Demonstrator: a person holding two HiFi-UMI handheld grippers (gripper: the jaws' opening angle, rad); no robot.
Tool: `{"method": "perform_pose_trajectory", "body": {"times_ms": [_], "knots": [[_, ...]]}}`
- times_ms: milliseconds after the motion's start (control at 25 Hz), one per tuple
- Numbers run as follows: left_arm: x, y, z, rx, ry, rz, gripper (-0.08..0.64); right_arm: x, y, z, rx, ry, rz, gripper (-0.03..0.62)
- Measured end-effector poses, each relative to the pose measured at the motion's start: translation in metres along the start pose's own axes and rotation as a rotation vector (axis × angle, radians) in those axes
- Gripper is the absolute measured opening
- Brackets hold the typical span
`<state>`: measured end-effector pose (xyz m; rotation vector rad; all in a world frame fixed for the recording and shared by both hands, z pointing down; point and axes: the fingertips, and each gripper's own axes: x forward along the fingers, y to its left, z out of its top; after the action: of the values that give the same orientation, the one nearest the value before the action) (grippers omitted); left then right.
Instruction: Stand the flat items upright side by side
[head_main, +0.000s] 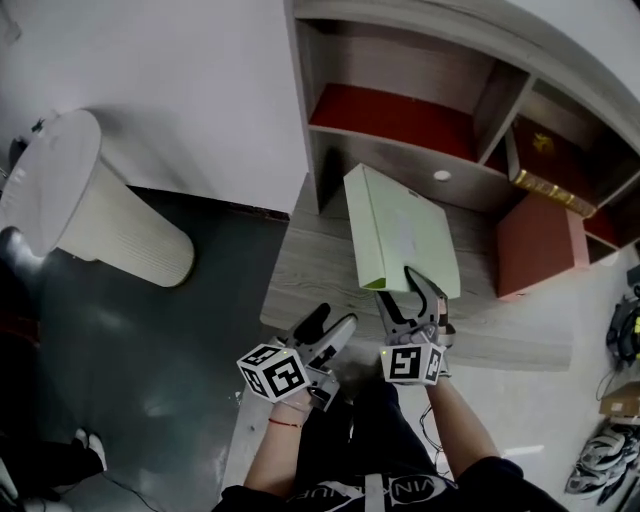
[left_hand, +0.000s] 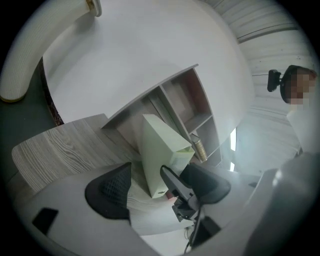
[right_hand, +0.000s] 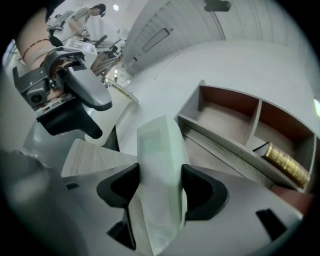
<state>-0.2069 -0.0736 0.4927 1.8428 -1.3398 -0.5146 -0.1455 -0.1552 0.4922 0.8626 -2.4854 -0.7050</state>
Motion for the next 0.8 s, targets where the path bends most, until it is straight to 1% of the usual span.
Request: {"method": "perform_pose_trajectory", "body": {"times_ms": [240,440,520,600,720,800], "knots": [[0.032,-0.02,-0.01,0.022,0.06,-0.046,0.348,-0.016,-0.049,-0.024,0.092,0.036,-0.097,0.281],[0.056,-0.037,-0.022,0.035,0.114,-0.088,0.348,-0.035,-0.088,-0.046,0.164,0.075,-0.194,0.281],[0.063,-0.042,-0.026,0.057,0.135,-0.093,0.348,-0.043,-0.103,-0.053,0.189,0.085,-0.225,0.281],[0.071,-0.046,-0.029,0.12,0.153,-0.083,0.348,-0.052,-0.117,-0.061,0.222,0.091,-0.261,0.281],[0.084,-0.05,-0.028,0.285,0.164,-0.037,0.347,-0.064,-0.138,-0.072,0.27,0.096,-0.309,0.281],[0.092,-0.054,-0.028,0.386,0.172,-0.016,0.347,-0.07,-0.146,-0.076,0.293,0.091,-0.324,0.281]]}}
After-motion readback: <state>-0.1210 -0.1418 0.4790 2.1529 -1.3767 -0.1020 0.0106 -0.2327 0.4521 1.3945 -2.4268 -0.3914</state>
